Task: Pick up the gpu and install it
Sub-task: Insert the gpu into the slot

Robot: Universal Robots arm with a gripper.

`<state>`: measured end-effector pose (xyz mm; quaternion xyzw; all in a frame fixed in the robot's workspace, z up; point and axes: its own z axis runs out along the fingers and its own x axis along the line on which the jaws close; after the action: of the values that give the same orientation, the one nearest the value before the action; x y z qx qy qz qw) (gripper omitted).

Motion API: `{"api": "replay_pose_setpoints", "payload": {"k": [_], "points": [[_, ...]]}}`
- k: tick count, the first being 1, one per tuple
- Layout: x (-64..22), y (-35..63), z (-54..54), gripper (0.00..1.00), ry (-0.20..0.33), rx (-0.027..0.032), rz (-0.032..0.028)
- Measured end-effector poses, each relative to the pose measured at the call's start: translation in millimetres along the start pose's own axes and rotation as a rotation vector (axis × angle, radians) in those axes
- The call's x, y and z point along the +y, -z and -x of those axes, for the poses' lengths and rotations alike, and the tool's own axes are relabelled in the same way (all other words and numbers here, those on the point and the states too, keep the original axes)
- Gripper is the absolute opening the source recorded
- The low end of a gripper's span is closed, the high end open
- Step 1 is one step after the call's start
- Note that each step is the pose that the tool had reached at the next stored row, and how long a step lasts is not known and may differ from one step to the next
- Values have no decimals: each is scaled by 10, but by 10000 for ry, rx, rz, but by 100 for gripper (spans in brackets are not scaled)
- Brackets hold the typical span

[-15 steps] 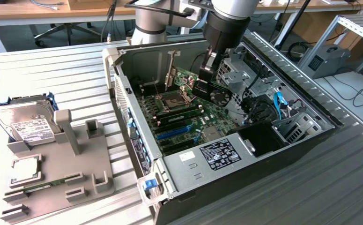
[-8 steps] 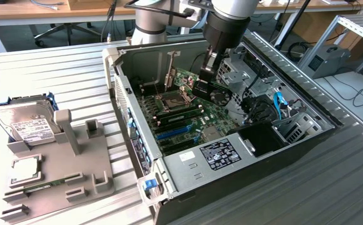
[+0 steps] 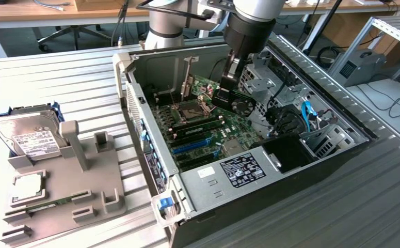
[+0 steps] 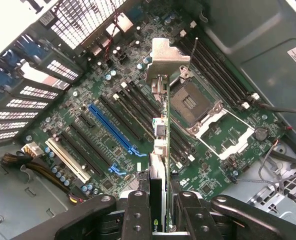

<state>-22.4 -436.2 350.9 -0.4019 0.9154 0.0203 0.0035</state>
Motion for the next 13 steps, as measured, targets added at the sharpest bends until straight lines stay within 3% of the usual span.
{"api": "replay_pose_setpoints", "payload": {"k": [6, 13], "points": [[0, 0, 0, 26, 129, 5, 3], [0, -1, 0, 26, 1032, 36, 24]]}}
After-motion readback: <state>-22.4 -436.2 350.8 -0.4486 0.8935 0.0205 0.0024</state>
